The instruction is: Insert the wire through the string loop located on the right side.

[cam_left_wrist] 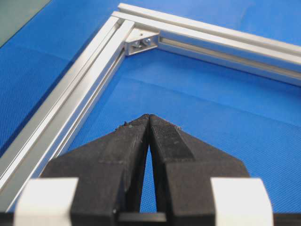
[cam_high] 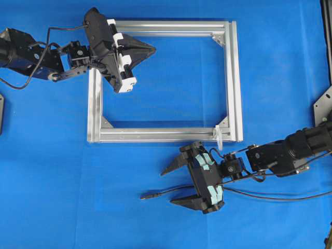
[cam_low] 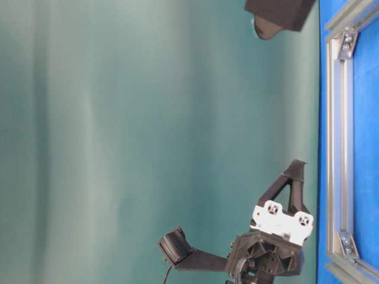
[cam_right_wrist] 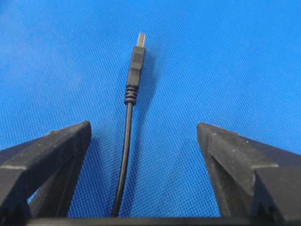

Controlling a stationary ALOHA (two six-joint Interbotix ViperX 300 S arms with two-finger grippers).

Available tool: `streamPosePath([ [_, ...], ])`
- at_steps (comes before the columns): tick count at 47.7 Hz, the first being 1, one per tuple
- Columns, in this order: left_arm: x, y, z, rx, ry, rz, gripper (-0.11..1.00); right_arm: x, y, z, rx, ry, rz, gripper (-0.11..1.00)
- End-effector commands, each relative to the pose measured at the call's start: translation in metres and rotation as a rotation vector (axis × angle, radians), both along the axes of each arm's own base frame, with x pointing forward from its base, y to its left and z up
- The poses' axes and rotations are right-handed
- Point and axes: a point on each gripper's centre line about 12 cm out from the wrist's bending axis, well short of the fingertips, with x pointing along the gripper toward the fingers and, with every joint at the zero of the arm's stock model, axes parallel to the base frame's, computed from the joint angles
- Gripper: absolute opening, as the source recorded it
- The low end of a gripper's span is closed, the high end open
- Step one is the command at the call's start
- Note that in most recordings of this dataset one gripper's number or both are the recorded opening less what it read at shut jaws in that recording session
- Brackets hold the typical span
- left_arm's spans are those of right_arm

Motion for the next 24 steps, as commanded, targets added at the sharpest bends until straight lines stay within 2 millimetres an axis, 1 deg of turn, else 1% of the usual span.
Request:
streamPosePath([
  [1, 0.0029, 0.0006, 0.0177, 0.018, -0.049, -0.003, 0.02, 0.0059, 0.0031, 0.0118, 0.016, -0.038, 0.000, 0.82],
  [12, 0.0027, 0.0012, 0.0177, 0.018, -0.049, -0.001, 0.02, 0.0078, 0.0038, 0.0119, 0.016, -0.038, 0.000, 0.75],
  [15, 0.0027, 0.0012, 0.0177, 0.016, -0.050, -0.001, 0.02, 0.0085, 0.0040, 0.0112, 0.014, -0.037, 0.000, 0.69],
  [18, 0.0023, 0.0010, 0.0172, 0.016, -0.048, -0.001, 0.02, 0.0087, 0.0043, 0.0097, 0.011, -0.035, 0.004, 0.58],
  [21, 0.0023, 0.0010, 0.0172, 0.017, -0.048, -0.001, 0.02, 0.0077, 0.0043, 0.0090, 0.005, -0.034, 0.009, 0.41],
  [22, 0.0023, 0.0010, 0.0172, 0.017, -0.048, -0.001, 0.02, 0.0076, 0.0043, 0.0088, 0.005, -0.032, 0.009, 0.33],
  [24, 0.0021, 0.0016, 0.0172, 0.017, -0.048, 0.000, 0.02, 0.0075, 0.0043, 0.0087, 0.004, -0.031, 0.009, 0.22],
])
